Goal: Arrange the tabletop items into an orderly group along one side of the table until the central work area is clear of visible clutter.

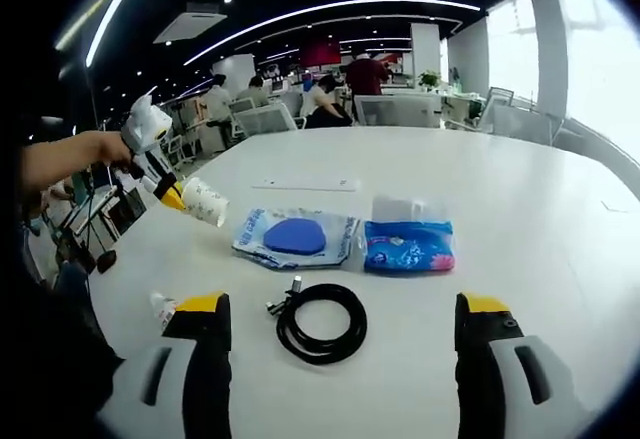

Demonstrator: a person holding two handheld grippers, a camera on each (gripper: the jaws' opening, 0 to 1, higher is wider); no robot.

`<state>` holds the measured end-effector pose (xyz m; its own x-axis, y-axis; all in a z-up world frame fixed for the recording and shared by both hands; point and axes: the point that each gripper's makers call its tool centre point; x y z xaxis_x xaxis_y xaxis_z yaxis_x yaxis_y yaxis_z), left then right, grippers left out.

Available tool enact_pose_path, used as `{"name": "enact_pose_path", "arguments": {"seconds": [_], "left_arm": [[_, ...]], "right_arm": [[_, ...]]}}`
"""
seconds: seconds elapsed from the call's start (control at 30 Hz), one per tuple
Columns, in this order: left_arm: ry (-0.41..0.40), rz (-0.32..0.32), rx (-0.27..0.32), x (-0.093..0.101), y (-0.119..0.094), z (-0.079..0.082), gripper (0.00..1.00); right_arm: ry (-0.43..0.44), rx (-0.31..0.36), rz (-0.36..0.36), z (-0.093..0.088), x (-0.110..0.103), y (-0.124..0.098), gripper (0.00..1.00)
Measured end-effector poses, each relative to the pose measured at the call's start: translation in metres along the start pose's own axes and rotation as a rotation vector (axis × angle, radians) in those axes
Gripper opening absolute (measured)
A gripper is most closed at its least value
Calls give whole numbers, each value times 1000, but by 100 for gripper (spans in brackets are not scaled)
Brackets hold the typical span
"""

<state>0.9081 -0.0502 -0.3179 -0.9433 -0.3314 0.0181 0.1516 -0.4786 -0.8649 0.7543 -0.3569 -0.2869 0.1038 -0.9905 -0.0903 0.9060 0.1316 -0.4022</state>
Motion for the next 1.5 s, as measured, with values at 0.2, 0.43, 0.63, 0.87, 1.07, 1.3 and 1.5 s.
{"name": "enact_pose_path", "arguments": {"seconds": [0.2, 0.43, 0.63, 0.87, 1.07, 1.3, 1.5], "left_arm": [[71, -8, -118, -9, 5, -7, 0], [223, 2, -261, -17, 18, -15, 0], [363, 14, -353, -19, 22, -13, 0], [515, 38, -448, -30, 30, -10, 0], [565, 36, -455, -26, 32, -1, 0], [594, 17, -476, -23, 38, 2, 1], [598, 4, -465, -18, 41, 7, 1]], "right_arm": [[-1, -11, 1, -4, -1, 2, 89], [-2, -11, -9, -4, 0, 0, 88], [8, -20, -20, -9, 3, -3, 87], [25, -21, -34, -14, 7, -5, 87], [43, -19, -45, -18, 9, -5, 86], [56, -22, -53, -21, 11, -7, 86], [61, -26, -56, -24, 14, -8, 85]]}}
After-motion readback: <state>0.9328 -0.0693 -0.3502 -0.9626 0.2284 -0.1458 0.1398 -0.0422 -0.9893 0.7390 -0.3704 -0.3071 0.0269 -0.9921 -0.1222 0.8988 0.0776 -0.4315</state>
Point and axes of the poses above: the point that each gripper's makers call its tool centre point, and the gripper's own axes: y roughly forward along the fingers, x roughly to its right, z roughly out of its top, and after that the axes turned 9 degrees about x, right-handed
